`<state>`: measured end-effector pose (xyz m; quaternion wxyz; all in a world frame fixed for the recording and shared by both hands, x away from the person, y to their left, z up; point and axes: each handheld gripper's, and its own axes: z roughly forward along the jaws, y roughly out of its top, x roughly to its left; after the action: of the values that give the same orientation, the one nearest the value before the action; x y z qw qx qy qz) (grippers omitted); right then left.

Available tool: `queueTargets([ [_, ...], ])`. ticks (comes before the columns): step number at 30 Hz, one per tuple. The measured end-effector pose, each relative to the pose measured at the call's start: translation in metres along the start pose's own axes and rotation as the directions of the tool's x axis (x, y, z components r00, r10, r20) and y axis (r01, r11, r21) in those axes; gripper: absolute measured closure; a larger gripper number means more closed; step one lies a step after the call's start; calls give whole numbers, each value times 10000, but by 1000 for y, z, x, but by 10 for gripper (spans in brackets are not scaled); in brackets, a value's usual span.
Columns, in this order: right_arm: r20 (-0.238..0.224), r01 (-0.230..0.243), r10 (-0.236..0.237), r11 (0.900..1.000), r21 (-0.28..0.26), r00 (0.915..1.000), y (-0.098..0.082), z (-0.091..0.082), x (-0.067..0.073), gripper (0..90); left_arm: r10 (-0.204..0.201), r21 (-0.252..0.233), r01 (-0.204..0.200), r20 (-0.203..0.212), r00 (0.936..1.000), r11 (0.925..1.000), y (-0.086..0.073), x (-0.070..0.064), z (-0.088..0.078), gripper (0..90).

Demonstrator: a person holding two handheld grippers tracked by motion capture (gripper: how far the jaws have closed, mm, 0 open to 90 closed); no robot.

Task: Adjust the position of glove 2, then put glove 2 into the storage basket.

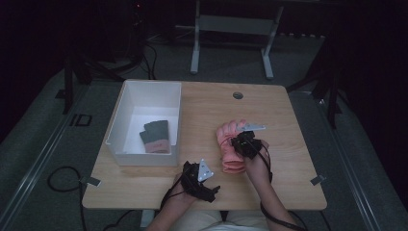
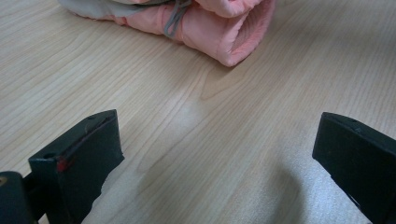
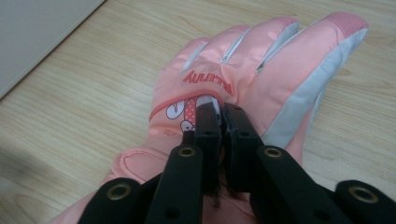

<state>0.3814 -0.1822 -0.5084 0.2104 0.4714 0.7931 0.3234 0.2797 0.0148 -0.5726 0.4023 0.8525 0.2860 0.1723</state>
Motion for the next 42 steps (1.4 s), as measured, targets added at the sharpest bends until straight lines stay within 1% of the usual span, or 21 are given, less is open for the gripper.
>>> queueTargets([
  [4,-285,163,-173,9992,-352,9994,4,-10,1,712,39,17,-39,98,9999,10000,0,0,-1,10],
  [6,-433,196,-221,9982,-564,9988,5,-17,-2,697,-21,-102,24,231,9997,9999,1,1,-1,10],
  [8,-560,271,-314,9968,-745,9979,6,-27,-7,668,105,-292,-92,448,9989,9995,2,1,-3,11],
  [11,-717,631,-703,9932,-979,9950,4,-42,-17,646,448,-544,-405,798,9958,9977,7,-2,-6,14],
  [15,-949,1210,-1346,9833,-1361,9864,1,-62,-33,623,634,-1134,-518,1004,9929,9922,18,-4,-15,15],
  [18,-1005,1390,-1554,9783,-1538,9827,-1,-71,-41,623,629,-1192,-498,1079,9922,9916,21,-3,-16,35],
  [19,-973,1485,-1648,9766,-1558,9815,-2,-78,-50,616,686,-1210,-517,1401,9878,9913,30,0,-18,37],
  [20,-965,1441,-1603,9770,-1570,9823,-3,-80,-54,617,626,-1324,-395,1751,9826,9904,36,2,-19,37],
  [22,-923,1464,-1611,9781,-1482,9826,-3,-82,-60,636,584,-1352,-295,2152,9748,9904,46,6,-21,36],
  [23,-923,1464,-1611,9781,-1482,9826,-3,-82,-60,636,584,-1352,-295,2152,9748,9904,46,6,-21,35],
  [24,-855,1360,-1493,9800,-1452,9851,-2,-83,-66,643,488,-1277,-210,2186,9746,9916,56,10,-21,34],
  [25,-880,1317,-1456,9804,-1467,9854,-2,-84,-68,650,488,-1277,-210,2186,9746,9916,56,10,-21,34],
  [26,-869,1267,-1410,9802,-1521,9862,-2,-84,-69,651,421,-1330,-110,2333,9715,9911,65,16,-20,34],
  [28,-866,1199,-1351,9794,-1623,9870,0,-84,-69,654,437,-1404,-107,2339,9713,9900,74,22,-17,38],
  [30,-843,1240,-1394,9782,-1666,9866,2,-83,-67,654,437,-1404,-107,2339,9713,9900,74,22,-17,38],
  [31,-804,1382,-1547,9737,-1809,9847,4,-81,-64,654,322,-1392,0,2288,9729,9903,84,29,-11,42],
  [33,-687,1509,-1657,9717,-1817,9838,8,-79,-61,653,433,-1446,-177,1758,9835,9893,92,32,-7,43],
  [34,-663,1466,-1613,9716,-1858,9847,9,-78,-60,654,596,-1559,-402,1219,9908,9870,96,31,-6,62],
  [36,-691,1422,-1580,9709,-1929,9850,10,-77,-60,654,596,-1559,-402,1219,9908,9870,96,31,-6,92],
  [37,-722,1376,-1542,9710,-1957,9854,13,-75,-58,656,717,-1264,-581,1055,9918,9903,109,38,2,113],
  [42,-858,1548,-1723,9713,-1803,9813,17,-64,-51,669,417,-908,-322,1050,9936,9953,118,51,13,157],
])
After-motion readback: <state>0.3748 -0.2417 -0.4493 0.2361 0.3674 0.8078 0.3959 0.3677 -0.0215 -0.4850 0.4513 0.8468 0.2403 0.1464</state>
